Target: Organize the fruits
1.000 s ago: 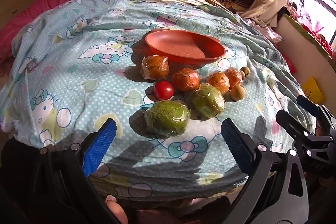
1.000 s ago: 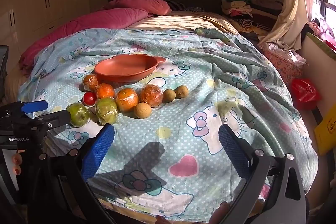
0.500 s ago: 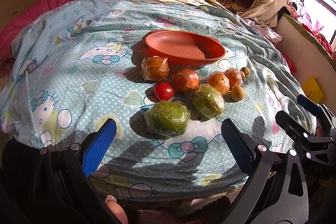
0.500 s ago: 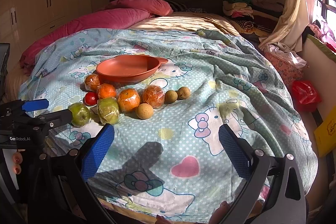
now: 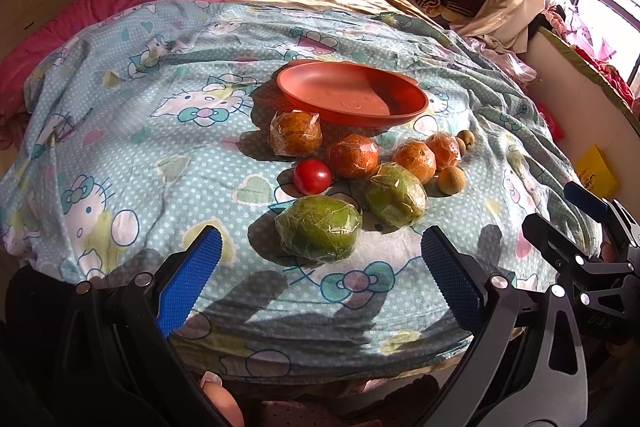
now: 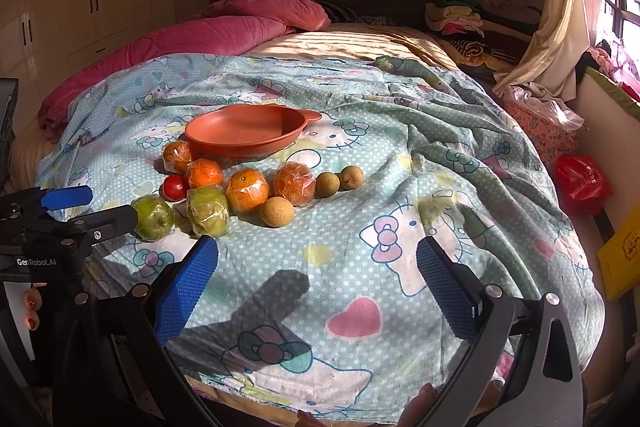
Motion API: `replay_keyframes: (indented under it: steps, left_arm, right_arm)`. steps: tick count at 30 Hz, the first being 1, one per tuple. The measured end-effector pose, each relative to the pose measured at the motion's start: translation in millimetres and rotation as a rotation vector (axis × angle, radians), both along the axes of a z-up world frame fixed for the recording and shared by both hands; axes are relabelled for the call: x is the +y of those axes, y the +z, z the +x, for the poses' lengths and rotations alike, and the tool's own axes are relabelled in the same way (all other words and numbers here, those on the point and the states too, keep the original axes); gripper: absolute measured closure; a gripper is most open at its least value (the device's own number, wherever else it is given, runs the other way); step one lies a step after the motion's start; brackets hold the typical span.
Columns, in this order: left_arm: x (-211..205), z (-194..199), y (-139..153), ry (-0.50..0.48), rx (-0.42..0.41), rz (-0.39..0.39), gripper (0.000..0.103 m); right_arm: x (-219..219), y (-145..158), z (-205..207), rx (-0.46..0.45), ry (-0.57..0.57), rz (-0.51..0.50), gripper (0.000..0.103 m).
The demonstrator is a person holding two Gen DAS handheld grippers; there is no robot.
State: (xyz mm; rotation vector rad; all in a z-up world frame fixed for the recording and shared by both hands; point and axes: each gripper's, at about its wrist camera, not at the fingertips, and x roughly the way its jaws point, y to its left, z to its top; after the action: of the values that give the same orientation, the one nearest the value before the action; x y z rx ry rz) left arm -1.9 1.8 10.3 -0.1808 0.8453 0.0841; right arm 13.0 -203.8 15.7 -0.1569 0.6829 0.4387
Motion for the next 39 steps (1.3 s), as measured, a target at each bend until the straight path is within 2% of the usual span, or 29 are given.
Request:
replay_keyframes:
  steps: [26, 33, 39]
  left_arm:
    - [2.9, 0.5, 1.1, -0.002, 0.003, -0.011, 0.009]
    - [15.8, 5.6, -9.6, 0.027, 0.033, -0.03, 0.009]
    - [18.9, 12.5, -19.1, 0.014, 0.061, -0.032, 0.009]
  right_arm:
    - [0.4, -1.2, 1.1, -0.001, 0.0, 0.005, 0.004]
    - [3.4, -6.5, 11.4, 0.015, 0.003, 0.006, 0.004]
    - [11.2, -13.6, 30.1, 0.035, 0.02, -0.013, 0.004]
